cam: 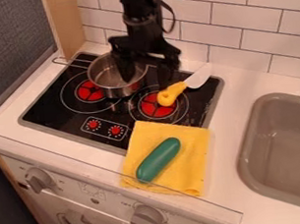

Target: Moved the silver pot to the lower part of the left burner

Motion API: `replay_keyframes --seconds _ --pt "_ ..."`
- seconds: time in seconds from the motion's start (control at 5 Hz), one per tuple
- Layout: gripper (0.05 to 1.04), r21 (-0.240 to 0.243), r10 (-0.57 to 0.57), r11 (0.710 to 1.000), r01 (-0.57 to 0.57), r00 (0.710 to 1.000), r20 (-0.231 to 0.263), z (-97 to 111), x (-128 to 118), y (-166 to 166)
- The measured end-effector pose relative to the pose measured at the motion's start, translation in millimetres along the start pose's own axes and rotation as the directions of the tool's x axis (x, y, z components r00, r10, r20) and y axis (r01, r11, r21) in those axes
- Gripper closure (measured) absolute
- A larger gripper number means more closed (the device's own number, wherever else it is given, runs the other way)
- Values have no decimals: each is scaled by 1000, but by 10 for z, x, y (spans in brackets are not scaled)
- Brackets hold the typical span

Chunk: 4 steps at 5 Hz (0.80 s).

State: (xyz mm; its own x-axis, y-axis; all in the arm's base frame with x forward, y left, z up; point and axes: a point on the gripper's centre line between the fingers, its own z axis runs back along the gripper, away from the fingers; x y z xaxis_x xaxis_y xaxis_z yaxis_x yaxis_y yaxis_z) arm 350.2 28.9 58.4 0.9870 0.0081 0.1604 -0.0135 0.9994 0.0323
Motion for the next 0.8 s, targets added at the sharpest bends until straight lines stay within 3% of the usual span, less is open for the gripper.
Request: replay_keyframes --seconds 0.4,0.8 --pt "83 -5 20 1000 -20 999 -40 -224 408 103" --pt "138 -14 12 1000 -13 996 -91 -553 505 -57"
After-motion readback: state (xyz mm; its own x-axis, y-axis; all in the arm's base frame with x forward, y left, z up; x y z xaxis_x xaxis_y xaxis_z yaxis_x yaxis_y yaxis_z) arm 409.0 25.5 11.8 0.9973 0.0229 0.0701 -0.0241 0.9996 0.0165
